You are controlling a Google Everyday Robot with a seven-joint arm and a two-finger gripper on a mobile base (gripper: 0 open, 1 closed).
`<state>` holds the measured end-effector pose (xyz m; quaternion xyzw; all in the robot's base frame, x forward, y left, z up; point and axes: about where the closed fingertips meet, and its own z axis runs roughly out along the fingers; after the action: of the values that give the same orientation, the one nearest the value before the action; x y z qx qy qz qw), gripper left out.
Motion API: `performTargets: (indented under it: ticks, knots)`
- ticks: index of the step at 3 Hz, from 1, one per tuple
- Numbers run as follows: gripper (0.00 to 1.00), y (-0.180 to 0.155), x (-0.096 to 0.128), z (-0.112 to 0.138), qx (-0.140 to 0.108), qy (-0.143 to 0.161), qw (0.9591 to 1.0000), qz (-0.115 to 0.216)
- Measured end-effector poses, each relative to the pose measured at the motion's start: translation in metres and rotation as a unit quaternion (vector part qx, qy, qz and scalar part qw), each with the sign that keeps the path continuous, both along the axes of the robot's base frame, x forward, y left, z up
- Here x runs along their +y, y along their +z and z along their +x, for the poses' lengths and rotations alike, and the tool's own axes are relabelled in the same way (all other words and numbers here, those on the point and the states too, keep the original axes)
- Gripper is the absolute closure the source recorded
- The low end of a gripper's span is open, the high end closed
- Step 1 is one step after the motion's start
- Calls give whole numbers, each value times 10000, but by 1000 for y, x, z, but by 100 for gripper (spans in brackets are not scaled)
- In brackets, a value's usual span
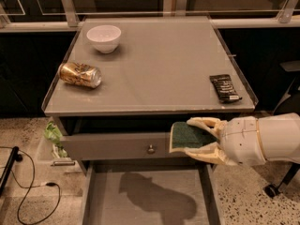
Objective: Place sponge into middle drawer
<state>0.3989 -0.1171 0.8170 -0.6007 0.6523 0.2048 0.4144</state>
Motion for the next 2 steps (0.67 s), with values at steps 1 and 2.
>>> performTargets:
  ticks: [1, 2]
  knots:
    - [100, -37, 1, -2, 171, -104, 9998, -6]
    - [100, -108, -4, -6, 465, -249, 9986, -73]
